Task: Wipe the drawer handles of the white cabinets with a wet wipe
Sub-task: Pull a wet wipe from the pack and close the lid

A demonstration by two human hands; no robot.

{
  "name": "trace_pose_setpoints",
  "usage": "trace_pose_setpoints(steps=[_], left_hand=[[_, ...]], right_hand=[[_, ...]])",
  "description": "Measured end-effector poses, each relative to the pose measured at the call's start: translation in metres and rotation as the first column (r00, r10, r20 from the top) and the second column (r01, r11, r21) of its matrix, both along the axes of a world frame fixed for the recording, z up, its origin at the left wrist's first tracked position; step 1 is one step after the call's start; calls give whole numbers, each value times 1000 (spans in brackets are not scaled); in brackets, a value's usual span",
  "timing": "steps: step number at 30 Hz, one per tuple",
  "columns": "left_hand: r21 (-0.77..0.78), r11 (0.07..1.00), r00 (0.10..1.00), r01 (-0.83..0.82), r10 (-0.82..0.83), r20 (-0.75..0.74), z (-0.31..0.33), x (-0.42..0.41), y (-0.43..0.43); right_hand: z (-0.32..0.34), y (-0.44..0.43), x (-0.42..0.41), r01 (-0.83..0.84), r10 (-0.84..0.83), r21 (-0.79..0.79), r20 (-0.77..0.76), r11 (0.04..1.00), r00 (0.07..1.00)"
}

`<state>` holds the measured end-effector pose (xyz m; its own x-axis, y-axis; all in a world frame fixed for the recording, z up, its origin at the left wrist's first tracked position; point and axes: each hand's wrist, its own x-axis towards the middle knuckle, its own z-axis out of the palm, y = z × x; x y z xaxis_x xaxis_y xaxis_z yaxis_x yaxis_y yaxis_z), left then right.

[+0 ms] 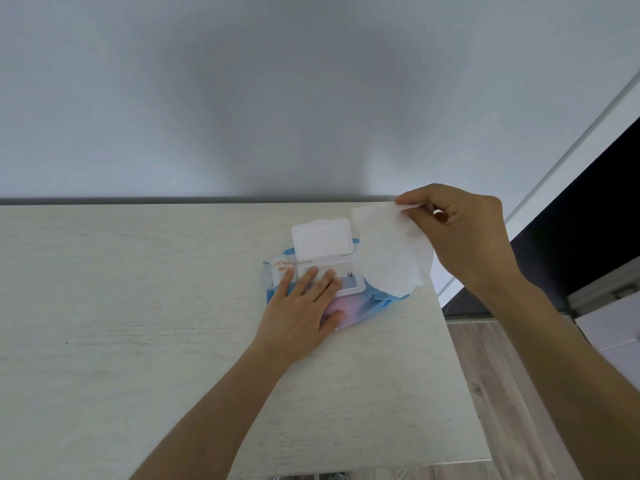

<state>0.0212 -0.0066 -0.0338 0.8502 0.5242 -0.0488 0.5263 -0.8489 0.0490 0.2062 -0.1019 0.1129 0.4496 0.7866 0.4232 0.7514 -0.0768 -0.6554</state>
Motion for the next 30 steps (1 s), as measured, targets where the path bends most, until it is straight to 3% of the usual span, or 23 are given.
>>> trace_pose_setpoints(steps=[5, 7, 8, 11, 13, 15, 17, 19, 21, 23, 25, 27, 30], left_hand=[[4, 1000, 999, 9, -9, -31, 8, 3, 2], [-84, 996, 998, -29, 34, 62, 17, 3, 0], [-180, 982, 979, -57, 90, 181, 24, 4, -3], [-619, 785, 762, -28, 417, 495, 54, 15, -21], [-730, 684, 652, 23, 543, 529, 72, 24, -27], [-753, 656, 568, 53, 600, 563, 81, 27, -26], [-651, 758, 544, 39, 530, 651, 81, 22, -22], [-454, 891, 563, -24, 387, 730, 74, 11, -19], [-259, 961, 633, -96, 259, 729, 64, -2, -12], [-70, 988, 790, -137, 152, 594, 55, -17, -3], [137, 988, 921, -70, 12, 390, 47, -34, 9], [219, 975, 972, 36, -85, 219, 40, -47, 14], [184, 980, 981, 78, -108, 163, 32, -57, 13]], right_hand=[[-7, 2, 3, -5, 5, -40, -9, 999, 1000], [-8, 6, -2, -27, 25, -40, -52, 999, 998], [-8, 8, -5, -44, 41, -40, -65, 998, 997], [-12, 13, -21, -116, 114, -46, -46, 992, 992], [-16, 15, -34, -177, 175, -46, -39, 983, 984], [-20, 16, -45, -250, 249, -41, -24, 967, 968], [-24, 16, -50, -312, 314, -79, 8, 947, 950], [-29, 15, -51, -353, 358, -143, 12, 925, 934], [-36, 14, -48, -336, 347, -190, 26, 923, 938], [-46, 15, -41, -285, 297, -189, 39, 940, 954], [-58, 23, -33, -235, 248, -222, 35, 946, 968], [-72, 39, -25, -186, 224, -352, 70, 918, 972], [-94, 67, -18, -144, 278, -533, 180, 834, 944]])
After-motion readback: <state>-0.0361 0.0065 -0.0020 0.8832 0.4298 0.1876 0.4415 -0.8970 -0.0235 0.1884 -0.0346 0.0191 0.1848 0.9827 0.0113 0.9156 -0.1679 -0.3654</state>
